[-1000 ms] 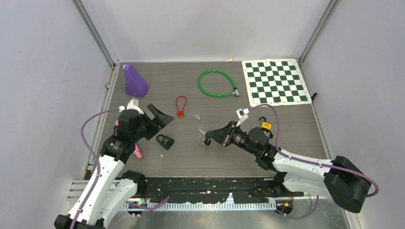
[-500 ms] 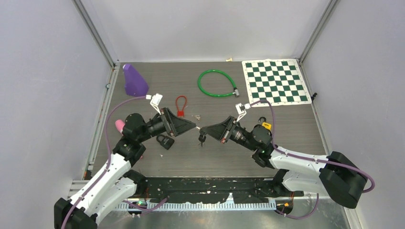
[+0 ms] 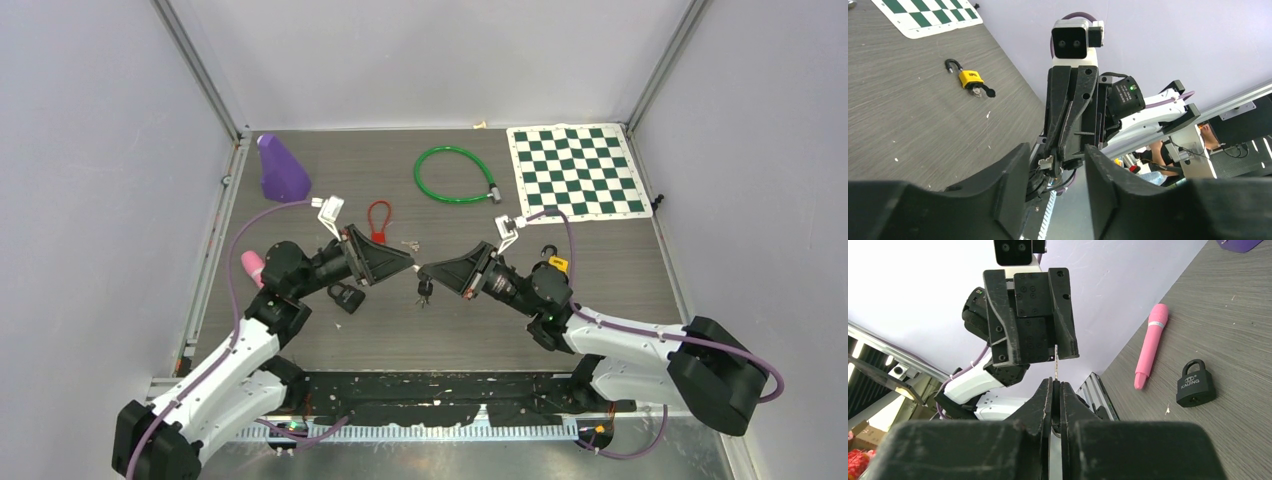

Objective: Unlock with the key

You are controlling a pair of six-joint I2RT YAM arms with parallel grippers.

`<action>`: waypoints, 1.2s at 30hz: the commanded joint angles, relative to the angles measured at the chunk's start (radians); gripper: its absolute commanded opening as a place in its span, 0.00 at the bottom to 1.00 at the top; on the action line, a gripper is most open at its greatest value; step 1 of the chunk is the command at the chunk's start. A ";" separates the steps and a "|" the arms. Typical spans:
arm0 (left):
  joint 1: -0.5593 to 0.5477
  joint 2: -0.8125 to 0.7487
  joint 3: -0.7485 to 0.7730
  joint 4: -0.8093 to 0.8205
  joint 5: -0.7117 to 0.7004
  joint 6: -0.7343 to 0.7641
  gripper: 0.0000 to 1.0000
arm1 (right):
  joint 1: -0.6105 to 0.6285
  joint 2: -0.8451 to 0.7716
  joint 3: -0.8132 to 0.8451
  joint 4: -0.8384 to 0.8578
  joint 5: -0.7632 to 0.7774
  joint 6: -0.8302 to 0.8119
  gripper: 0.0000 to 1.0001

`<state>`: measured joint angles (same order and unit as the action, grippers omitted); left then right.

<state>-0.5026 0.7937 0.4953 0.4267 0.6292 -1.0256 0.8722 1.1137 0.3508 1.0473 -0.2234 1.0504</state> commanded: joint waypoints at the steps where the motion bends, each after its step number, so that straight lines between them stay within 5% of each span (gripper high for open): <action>1: -0.015 0.021 0.006 0.117 -0.006 -0.025 0.38 | 0.011 0.012 0.047 0.076 -0.009 0.000 0.06; 5: -0.014 0.034 0.015 0.127 -0.007 -0.042 0.00 | 0.012 0.020 0.043 0.073 -0.014 -0.012 0.08; 8: 0.001 0.038 0.055 0.018 0.001 -0.021 0.00 | 0.008 0.001 0.031 0.057 -0.014 -0.030 0.23; 10: 0.018 0.044 0.076 -0.028 0.033 -0.014 0.00 | -0.007 -0.020 0.031 0.022 -0.043 -0.051 0.44; 14: 0.057 0.074 0.148 -0.181 0.113 0.059 0.00 | -0.060 -0.076 0.061 -0.083 -0.157 -0.108 0.55; 23: 0.065 0.093 0.233 -0.299 0.226 0.137 0.00 | -0.099 -0.159 0.139 -0.320 -0.300 -0.280 0.54; 36: 0.065 0.094 0.236 -0.234 0.258 0.057 0.00 | -0.097 -0.063 0.189 -0.251 -0.411 -0.281 0.40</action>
<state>-0.4400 0.8898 0.6941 0.1406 0.8497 -0.9379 0.7757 1.0359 0.4988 0.7177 -0.5766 0.7662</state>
